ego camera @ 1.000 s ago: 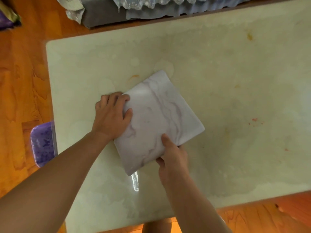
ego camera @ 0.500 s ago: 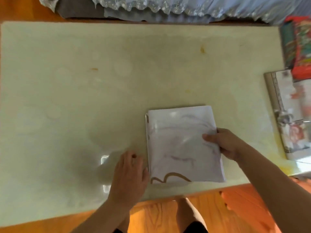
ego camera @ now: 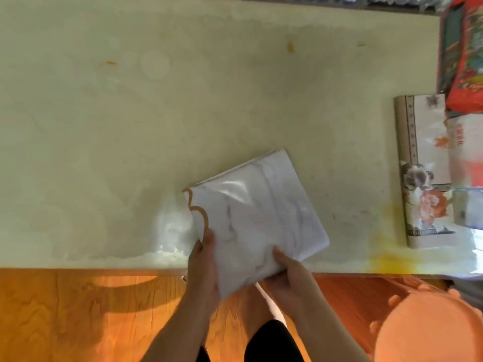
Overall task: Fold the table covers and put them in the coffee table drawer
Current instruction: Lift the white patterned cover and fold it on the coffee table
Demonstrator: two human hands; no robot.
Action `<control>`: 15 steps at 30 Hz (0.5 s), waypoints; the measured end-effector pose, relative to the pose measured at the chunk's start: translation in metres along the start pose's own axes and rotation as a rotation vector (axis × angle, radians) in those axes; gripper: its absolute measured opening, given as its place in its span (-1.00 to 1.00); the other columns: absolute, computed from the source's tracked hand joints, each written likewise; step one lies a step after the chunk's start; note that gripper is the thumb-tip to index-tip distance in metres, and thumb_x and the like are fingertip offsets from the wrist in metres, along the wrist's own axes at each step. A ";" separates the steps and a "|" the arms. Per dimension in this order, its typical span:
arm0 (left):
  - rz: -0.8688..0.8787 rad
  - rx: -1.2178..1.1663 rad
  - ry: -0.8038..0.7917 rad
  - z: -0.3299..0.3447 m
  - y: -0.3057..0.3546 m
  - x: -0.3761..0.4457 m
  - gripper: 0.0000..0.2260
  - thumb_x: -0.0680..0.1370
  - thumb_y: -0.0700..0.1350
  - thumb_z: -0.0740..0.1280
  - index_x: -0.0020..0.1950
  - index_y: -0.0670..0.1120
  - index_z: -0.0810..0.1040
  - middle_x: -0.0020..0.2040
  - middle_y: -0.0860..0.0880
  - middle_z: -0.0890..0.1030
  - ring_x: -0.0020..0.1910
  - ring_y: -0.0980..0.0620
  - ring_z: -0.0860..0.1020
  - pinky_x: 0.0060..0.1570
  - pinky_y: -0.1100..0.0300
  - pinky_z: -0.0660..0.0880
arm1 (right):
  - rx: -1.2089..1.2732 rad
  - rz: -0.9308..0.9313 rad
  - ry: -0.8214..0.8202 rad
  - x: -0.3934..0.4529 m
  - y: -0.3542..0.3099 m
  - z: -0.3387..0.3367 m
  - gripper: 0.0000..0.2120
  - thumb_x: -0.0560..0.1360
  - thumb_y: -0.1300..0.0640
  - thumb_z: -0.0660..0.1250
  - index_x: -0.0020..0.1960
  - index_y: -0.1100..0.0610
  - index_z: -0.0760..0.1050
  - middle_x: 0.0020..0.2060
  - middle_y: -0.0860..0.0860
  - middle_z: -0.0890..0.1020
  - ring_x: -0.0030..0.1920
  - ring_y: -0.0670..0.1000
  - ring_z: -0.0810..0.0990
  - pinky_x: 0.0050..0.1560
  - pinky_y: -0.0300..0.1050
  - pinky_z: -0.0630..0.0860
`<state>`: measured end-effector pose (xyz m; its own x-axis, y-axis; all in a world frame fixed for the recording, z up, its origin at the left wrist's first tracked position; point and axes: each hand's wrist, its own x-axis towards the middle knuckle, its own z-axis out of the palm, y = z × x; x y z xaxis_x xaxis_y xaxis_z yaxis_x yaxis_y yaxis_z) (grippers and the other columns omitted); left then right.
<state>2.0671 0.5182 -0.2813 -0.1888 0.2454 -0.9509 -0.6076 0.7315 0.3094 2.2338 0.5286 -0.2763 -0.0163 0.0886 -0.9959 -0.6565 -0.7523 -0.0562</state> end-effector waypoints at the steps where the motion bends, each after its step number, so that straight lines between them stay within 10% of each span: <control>1: 0.027 0.088 0.016 -0.008 0.008 0.007 -0.54 0.52 0.22 0.45 0.29 -0.03 0.61 0.16 -0.14 0.70 0.11 -0.23 0.68 0.17 -0.30 0.56 | -0.096 0.043 0.022 -0.002 0.002 -0.006 -0.78 0.57 0.25 0.35 0.19 0.31 0.53 -0.01 0.27 0.70 -0.14 0.23 0.73 -0.25 0.10 0.66; 4: 0.057 0.336 0.051 -0.028 0.050 0.029 -0.77 0.60 0.03 0.40 0.17 -0.08 0.65 0.02 -0.13 0.74 -0.04 -0.15 0.72 0.03 -0.13 0.63 | -0.702 -0.127 0.334 -0.002 0.003 -0.034 -0.68 0.54 0.03 0.36 0.13 0.27 0.57 -0.16 0.11 0.67 -0.23 0.10 0.65 -0.20 -0.01 0.57; 7: 0.000 0.435 0.057 -0.038 0.076 0.047 -0.79 0.61 0.01 0.39 0.18 -0.06 0.63 0.02 -0.13 0.73 0.00 -0.17 0.69 0.02 -0.07 0.61 | -1.384 -0.829 0.526 -0.008 -0.012 -0.047 -0.68 0.55 0.00 0.29 0.25 0.11 0.46 0.13 0.02 0.50 0.12 0.06 0.50 0.11 -0.04 0.42; 11: -0.084 0.471 0.035 -0.034 0.086 0.052 -0.80 0.63 -0.10 0.36 0.22 -0.13 0.60 0.02 -0.18 0.72 0.00 -0.20 0.67 -0.10 -0.02 0.60 | -2.231 -1.377 -0.345 0.016 -0.046 -0.034 -0.21 0.50 -0.43 0.15 0.55 0.04 0.25 0.53 0.02 0.29 0.55 0.11 0.21 0.51 0.16 0.20; 15: -0.164 0.474 0.010 -0.030 0.100 0.049 -0.78 0.64 -0.15 0.34 0.26 -0.16 0.57 0.05 -0.19 0.70 -0.04 -0.17 0.67 -0.23 0.04 0.57 | -2.760 -1.422 -0.565 0.033 -0.085 -0.032 0.12 0.31 -0.57 0.14 0.65 0.07 0.01 0.63 0.11 0.00 0.62 0.19 -0.07 0.54 0.27 -0.05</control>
<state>1.9736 0.5842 -0.2972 -0.1290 0.0981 -0.9868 -0.2127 0.9692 0.1242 2.3134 0.5741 -0.3072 -0.8106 0.3196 -0.4906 0.4785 0.8445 -0.2405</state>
